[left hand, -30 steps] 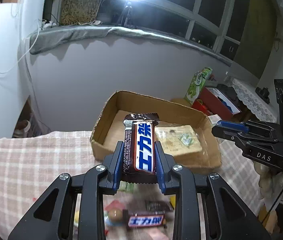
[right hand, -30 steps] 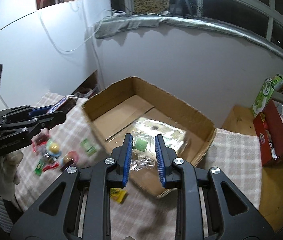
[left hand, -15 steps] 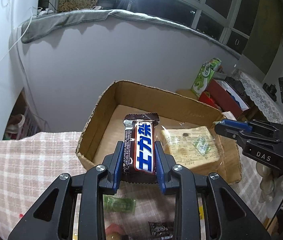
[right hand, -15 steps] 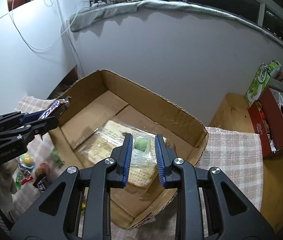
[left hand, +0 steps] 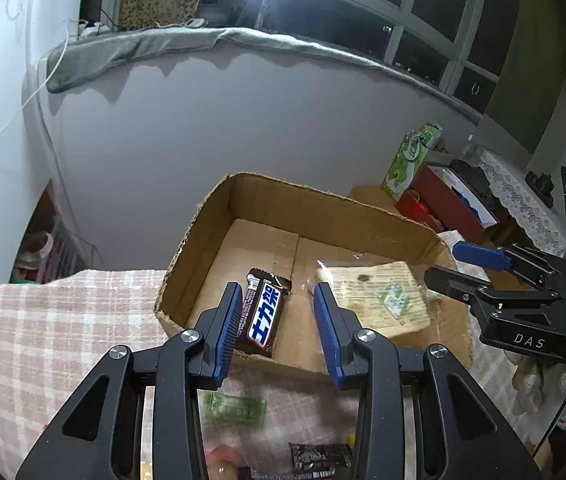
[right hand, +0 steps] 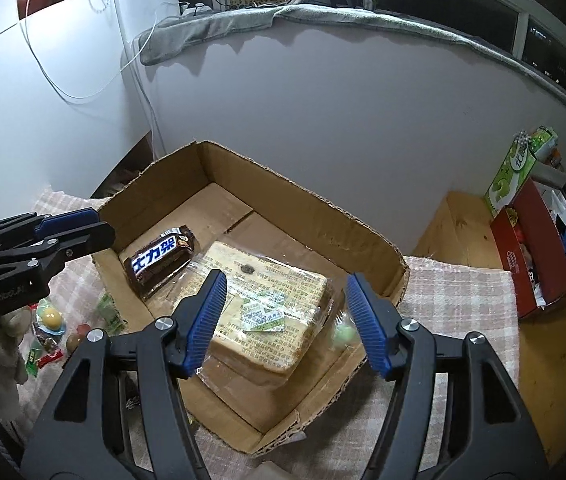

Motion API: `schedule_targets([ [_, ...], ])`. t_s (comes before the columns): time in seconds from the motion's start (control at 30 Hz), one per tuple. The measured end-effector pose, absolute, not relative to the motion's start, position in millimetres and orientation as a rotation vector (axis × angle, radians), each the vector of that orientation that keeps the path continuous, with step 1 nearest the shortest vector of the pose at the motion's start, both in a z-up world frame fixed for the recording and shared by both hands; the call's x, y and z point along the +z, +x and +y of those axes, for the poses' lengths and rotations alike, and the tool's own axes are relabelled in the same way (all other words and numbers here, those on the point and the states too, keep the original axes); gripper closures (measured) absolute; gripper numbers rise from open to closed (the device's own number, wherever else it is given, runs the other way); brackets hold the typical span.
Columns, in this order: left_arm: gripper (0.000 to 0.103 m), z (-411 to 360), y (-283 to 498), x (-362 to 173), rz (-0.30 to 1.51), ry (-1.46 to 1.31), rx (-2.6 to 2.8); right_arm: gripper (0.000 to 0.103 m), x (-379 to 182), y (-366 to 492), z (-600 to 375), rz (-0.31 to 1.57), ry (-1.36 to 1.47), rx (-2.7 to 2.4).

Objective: Organize snacks
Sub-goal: 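Carry the chocolate bar into the box with the left gripper and release, then grasp the pink candy with the right gripper while the left gripper grasps the green candy packet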

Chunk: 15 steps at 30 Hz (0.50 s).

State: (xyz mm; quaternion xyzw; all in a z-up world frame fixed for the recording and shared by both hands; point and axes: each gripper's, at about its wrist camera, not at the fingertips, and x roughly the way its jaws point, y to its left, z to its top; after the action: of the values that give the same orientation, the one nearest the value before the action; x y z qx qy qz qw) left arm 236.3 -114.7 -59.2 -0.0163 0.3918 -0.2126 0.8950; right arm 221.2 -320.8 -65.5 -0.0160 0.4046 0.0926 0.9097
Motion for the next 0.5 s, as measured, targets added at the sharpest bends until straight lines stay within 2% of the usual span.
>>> schedule_targets([
  [0.5,0.068,-56.1,165.0,-14.1,0.691,-0.064,-0.390,0.038,-30.5,157.2,-304.5,0.760,-0.041,0.273],
])
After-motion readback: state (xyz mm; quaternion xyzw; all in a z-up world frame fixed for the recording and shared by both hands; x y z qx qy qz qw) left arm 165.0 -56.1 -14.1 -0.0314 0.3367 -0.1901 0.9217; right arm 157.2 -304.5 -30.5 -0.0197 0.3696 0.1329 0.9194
